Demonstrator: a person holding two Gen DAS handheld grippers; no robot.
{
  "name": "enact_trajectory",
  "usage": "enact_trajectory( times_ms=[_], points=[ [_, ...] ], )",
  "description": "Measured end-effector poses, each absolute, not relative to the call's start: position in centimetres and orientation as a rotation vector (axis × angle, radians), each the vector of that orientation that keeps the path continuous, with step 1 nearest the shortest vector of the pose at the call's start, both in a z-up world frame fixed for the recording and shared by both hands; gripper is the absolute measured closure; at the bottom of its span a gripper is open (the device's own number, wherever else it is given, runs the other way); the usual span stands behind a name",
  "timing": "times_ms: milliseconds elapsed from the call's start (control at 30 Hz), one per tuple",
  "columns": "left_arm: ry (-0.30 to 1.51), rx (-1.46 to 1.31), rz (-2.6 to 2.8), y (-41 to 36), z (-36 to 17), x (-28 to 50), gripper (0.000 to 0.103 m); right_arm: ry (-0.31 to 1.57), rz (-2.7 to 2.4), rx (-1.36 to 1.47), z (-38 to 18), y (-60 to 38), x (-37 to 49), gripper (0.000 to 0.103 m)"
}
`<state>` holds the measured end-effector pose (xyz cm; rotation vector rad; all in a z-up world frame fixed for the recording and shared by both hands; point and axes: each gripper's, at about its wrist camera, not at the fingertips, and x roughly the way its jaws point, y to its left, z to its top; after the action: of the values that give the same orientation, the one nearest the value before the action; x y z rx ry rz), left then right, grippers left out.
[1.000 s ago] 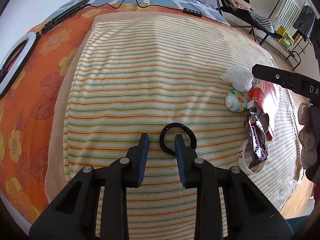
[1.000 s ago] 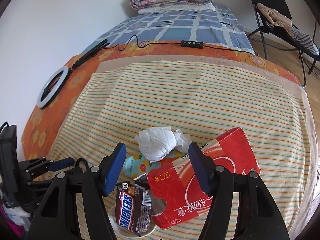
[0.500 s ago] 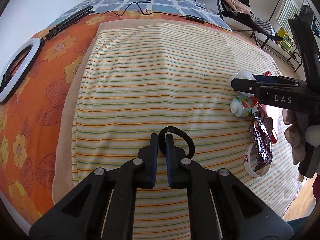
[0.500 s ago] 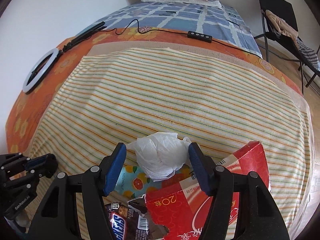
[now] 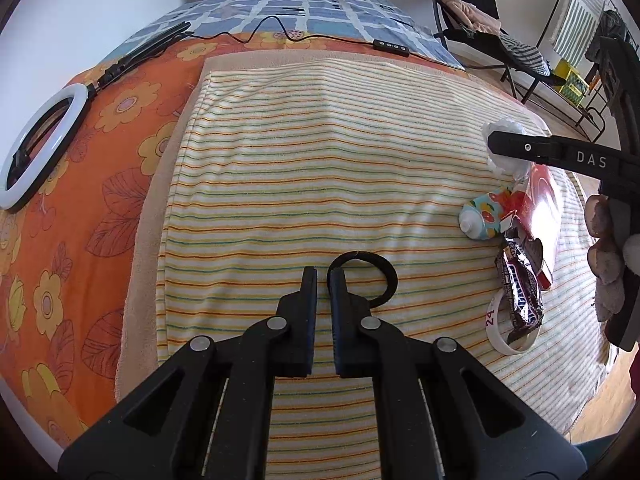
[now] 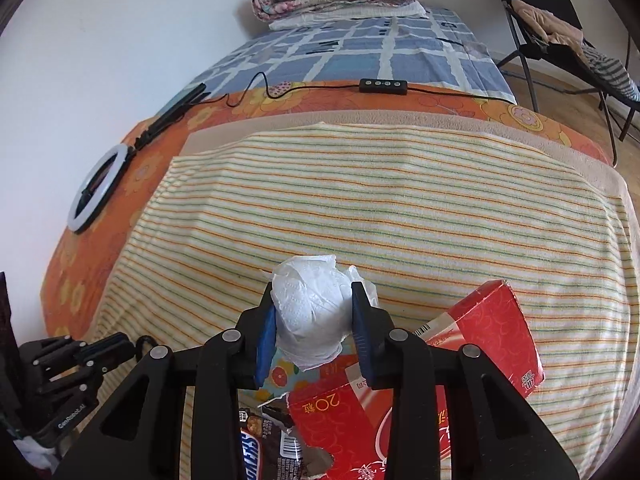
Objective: Collect trash
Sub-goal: 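Grasp the black hair tie with the left tool while the right tool grasps the white tissue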
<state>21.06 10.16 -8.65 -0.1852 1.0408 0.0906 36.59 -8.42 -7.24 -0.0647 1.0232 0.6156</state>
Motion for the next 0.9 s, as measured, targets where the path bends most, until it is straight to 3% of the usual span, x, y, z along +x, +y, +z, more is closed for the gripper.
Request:
enact_trajectory(
  times_ms=[133,167,200,233,267,300,500,600,700,733,900],
  points=[
    [1.018,-0.196,0.08,10.1,-8.3,20.8,0.098,0.997,0.655,-0.04,-5.7,-8.6,35.9,0.071],
    [1.026,-0.209,0.077,10.1,-8.3,20.9,0.093,0.99,0.665,-0.042,-5.3,-8.6,35.7,0.071],
    [1.047,-0.215,0.079,10.0,-8.4,21.1,0.084,0.985,0.675,-0.047,-5.0,-8.6,35.5,0.071],
    [1.065,-0.212,0.083,9.8,-8.5,21.3,0.054,0.977,0.683,-0.05,-4.7,-8.7,35.3,0.071],
    [1.063,-0.204,0.088,9.6,-8.5,21.4,0.032,0.972,0.688,-0.051,-4.5,-8.8,35.1,0.071],
    [1.04,-0.193,0.089,9.3,-8.3,21.3,0.031,0.969,0.692,-0.05,-4.4,-8.9,34.9,0.071],
    [1.059,-0.087,0.068,7.0,-9.7,22.2,0.032,0.973,0.691,-0.053,-4.1,-9.9,34.5,0.071],
    [1.063,-0.042,0.094,6.7,-10.6,22.6,0.046,0.978,0.688,-0.052,-4.2,-10.4,34.3,0.071],
    [1.038,-0.039,0.089,7.0,-10.2,22.6,0.075,0.981,0.692,-0.052,-4.1,-10.7,33.8,0.071],
    [1.036,-0.051,0.088,7.3,-10.0,22.6,0.091,0.98,0.693,-0.06,-4.1,-10.8,33.6,0.071],
    [1.025,-0.113,0.089,8.6,-9.5,22.1,0.097,0.962,0.705,-0.11,-3.6,-10.7,32.2,0.071]
  ],
)
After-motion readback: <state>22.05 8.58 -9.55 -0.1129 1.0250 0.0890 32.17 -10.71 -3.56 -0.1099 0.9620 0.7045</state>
